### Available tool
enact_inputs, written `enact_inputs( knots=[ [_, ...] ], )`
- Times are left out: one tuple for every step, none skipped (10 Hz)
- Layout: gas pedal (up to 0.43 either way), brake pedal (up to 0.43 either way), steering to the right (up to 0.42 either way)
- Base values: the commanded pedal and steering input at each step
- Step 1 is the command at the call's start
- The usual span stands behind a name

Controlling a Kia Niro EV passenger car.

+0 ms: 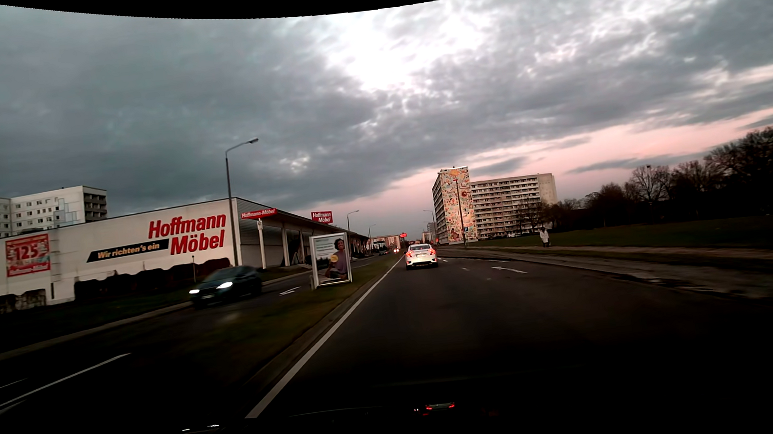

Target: Follow the waypoints while adhering to traffic rules and regulations

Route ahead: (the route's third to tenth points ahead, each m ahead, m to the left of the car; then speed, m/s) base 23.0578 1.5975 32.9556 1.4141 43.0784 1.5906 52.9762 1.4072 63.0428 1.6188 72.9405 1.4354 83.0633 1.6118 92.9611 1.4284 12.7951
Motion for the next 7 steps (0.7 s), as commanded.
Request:
enact_inputs(
  knots=[
    [0.039,0.0,0.001],
    [0.039,0.0,0.001],
    [0.039,0.0,0.001],
    [0.028,0.0,0.001],
    [0.028,0.0,0.001],
    [0.067,0.0,0.0],
    [0.067,0.0,-0.001]
  ],
)
